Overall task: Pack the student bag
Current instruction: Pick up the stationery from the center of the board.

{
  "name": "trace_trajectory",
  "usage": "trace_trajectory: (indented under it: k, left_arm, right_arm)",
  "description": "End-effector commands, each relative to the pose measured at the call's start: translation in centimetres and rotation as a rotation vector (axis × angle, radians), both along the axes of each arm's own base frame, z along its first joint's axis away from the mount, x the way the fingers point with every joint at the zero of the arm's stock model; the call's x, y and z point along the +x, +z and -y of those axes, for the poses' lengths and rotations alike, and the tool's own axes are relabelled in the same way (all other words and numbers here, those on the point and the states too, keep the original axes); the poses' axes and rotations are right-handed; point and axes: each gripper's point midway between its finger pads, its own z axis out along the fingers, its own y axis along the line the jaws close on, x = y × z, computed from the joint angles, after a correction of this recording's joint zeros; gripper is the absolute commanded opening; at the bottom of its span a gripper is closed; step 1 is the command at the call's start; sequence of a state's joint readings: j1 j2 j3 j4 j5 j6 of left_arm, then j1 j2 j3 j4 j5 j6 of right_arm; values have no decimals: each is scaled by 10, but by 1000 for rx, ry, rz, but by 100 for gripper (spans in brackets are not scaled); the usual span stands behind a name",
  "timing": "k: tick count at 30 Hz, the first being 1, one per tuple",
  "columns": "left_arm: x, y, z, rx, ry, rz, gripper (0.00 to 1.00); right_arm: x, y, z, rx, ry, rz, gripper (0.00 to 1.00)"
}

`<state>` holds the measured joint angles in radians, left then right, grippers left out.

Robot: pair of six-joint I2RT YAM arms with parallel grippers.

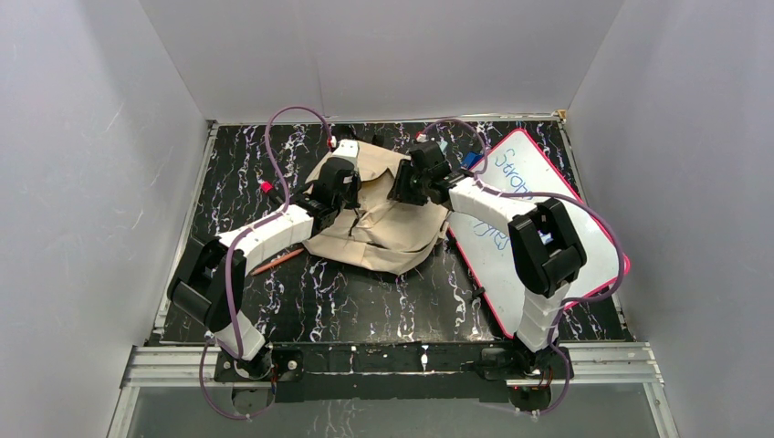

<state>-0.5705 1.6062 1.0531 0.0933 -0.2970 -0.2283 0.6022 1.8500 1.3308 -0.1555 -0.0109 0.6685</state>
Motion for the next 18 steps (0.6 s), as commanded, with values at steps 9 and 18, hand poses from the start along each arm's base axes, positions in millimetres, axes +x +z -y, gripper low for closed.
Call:
trace_trajectory:
  k: [9, 18]
  left_arm:
    - [8, 55, -2, -72, 4, 91, 7]
    - [-17, 100, -9, -181, 5, 110, 42]
  right_arm:
    - [32, 70, 31, -94, -90, 262, 0]
    - [38, 81, 39, -169, -64, 317, 0]
